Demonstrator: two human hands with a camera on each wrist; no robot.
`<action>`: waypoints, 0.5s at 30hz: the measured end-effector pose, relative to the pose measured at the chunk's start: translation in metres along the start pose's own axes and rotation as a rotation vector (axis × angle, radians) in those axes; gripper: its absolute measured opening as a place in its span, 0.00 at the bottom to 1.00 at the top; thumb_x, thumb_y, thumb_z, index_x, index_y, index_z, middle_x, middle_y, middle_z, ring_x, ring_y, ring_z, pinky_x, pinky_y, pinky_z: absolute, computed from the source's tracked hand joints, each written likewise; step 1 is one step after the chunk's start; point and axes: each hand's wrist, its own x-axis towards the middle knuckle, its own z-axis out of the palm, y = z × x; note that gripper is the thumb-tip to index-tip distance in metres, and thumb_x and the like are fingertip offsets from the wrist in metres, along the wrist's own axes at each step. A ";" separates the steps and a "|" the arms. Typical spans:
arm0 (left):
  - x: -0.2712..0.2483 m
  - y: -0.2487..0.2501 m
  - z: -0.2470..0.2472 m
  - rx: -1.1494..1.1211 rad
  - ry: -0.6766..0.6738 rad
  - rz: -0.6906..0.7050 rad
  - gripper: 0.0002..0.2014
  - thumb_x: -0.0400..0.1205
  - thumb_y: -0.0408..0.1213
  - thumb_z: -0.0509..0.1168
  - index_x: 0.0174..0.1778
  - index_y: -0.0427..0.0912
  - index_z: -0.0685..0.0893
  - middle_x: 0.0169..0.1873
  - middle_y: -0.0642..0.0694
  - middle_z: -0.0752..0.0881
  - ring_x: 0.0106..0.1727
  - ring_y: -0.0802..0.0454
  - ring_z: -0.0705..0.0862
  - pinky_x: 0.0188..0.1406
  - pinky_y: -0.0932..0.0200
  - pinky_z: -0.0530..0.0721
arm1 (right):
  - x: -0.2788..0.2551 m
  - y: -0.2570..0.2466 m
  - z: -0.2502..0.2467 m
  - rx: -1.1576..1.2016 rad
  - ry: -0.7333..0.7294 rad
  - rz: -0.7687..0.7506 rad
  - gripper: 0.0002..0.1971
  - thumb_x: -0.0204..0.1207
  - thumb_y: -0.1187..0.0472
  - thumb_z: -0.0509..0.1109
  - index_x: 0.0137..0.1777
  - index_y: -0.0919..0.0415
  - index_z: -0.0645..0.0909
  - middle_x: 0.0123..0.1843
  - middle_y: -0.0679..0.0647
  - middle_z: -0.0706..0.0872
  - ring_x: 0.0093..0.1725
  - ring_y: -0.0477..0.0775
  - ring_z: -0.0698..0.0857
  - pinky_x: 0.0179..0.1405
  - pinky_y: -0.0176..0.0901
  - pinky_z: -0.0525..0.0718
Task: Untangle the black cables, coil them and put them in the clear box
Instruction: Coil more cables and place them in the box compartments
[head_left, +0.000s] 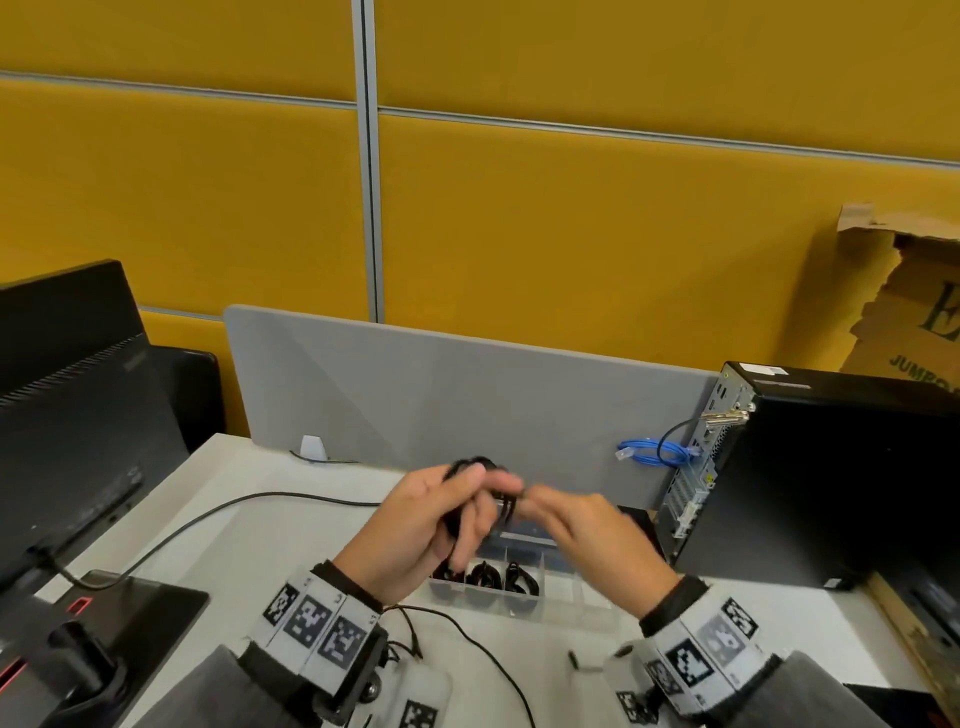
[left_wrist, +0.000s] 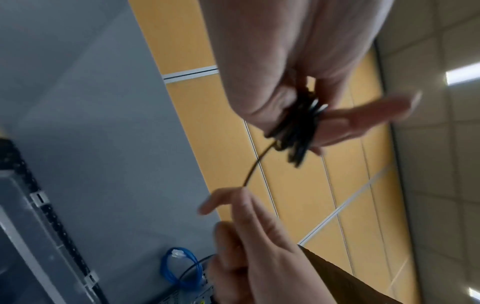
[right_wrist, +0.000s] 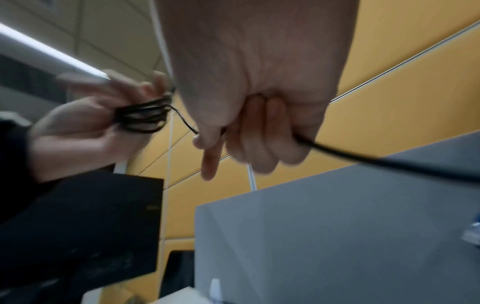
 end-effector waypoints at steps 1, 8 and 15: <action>0.003 -0.002 0.001 -0.020 0.063 0.027 0.17 0.80 0.42 0.55 0.49 0.34 0.84 0.21 0.43 0.83 0.26 0.55 0.83 0.36 0.68 0.80 | -0.003 -0.004 0.008 0.049 -0.117 -0.031 0.14 0.83 0.43 0.51 0.51 0.44 0.77 0.40 0.44 0.84 0.39 0.45 0.83 0.43 0.42 0.83; 0.004 -0.023 -0.013 1.038 0.051 0.033 0.33 0.69 0.73 0.54 0.53 0.47 0.80 0.42 0.50 0.89 0.52 0.67 0.83 0.50 0.75 0.73 | -0.010 -0.023 -0.014 0.063 -0.106 -0.122 0.12 0.84 0.49 0.55 0.47 0.48 0.78 0.33 0.39 0.78 0.29 0.35 0.77 0.30 0.29 0.70; 0.002 0.009 -0.015 0.390 -0.249 -0.110 0.11 0.80 0.40 0.60 0.39 0.39 0.85 0.17 0.53 0.78 0.15 0.59 0.68 0.26 0.57 0.71 | -0.005 0.001 -0.021 -0.064 0.134 0.004 0.17 0.79 0.40 0.48 0.40 0.48 0.71 0.27 0.45 0.75 0.28 0.42 0.75 0.26 0.32 0.69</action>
